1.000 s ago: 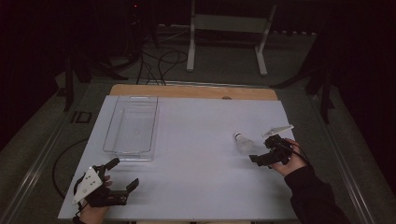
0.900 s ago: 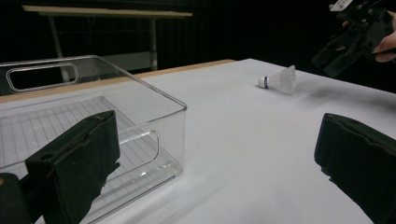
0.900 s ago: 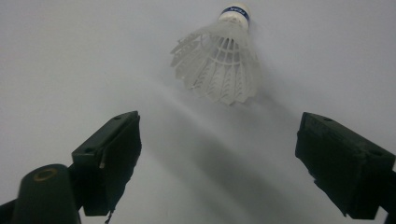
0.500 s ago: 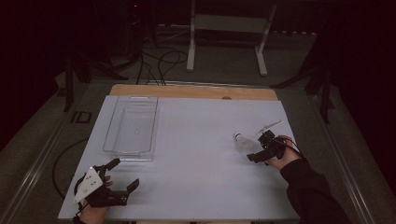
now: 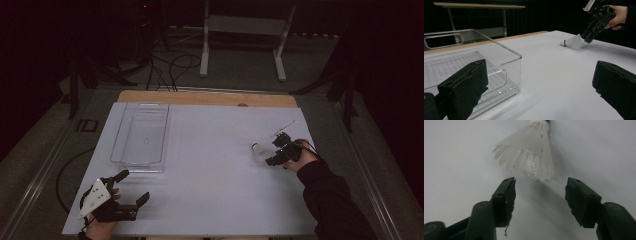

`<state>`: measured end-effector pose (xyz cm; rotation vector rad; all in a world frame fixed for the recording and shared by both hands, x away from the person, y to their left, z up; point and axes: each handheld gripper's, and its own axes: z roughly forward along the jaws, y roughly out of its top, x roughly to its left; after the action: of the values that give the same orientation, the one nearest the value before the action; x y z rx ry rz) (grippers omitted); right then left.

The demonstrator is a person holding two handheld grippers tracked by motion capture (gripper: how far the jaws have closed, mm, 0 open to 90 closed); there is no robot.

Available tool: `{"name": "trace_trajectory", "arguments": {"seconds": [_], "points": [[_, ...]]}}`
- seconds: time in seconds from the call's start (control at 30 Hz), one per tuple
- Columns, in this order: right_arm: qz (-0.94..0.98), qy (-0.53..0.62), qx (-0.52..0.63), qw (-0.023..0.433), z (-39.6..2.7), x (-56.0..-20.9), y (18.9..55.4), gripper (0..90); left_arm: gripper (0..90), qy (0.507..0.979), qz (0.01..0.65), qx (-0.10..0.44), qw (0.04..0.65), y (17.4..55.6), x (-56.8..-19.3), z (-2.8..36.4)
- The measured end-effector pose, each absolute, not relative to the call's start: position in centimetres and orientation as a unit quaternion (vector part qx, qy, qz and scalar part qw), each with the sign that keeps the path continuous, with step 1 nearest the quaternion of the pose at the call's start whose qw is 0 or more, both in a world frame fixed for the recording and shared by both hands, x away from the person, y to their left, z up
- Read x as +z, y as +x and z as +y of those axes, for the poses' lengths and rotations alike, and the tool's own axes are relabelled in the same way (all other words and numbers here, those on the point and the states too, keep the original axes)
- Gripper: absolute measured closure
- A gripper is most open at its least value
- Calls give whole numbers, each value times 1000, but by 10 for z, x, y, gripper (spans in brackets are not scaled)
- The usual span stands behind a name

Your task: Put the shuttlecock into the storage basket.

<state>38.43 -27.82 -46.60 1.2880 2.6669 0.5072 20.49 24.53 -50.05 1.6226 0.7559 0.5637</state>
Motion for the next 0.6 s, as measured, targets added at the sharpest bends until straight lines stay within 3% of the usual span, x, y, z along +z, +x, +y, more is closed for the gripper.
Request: {"name": "trace_trajectory", "arguments": {"seconds": [0.13, 0.23, 0.43, 0.47, 0.6], "points": [[885, 433, 163, 61, -278, -463, 392, 463, 5, 697, 325, 242, 591, 205, -501, 245], [885, 432, 158, 68, -276, -462, 397, 430, 5, 697, 325, 243, 591, 205, -501, 246], [885, 436, 152, 59, -273, -465, 404, 449, 5, 699, 323, 242, 590, 205, -500, 245], [885, 435, 155, 60, -272, -467, 406, 494, 5, 699, 323, 242, 590, 205, -501, 245], [884, 436, 161, 48, -270, -474, 410, 524, 5, 699, 323, 240, 591, 205, -501, 245]]}}
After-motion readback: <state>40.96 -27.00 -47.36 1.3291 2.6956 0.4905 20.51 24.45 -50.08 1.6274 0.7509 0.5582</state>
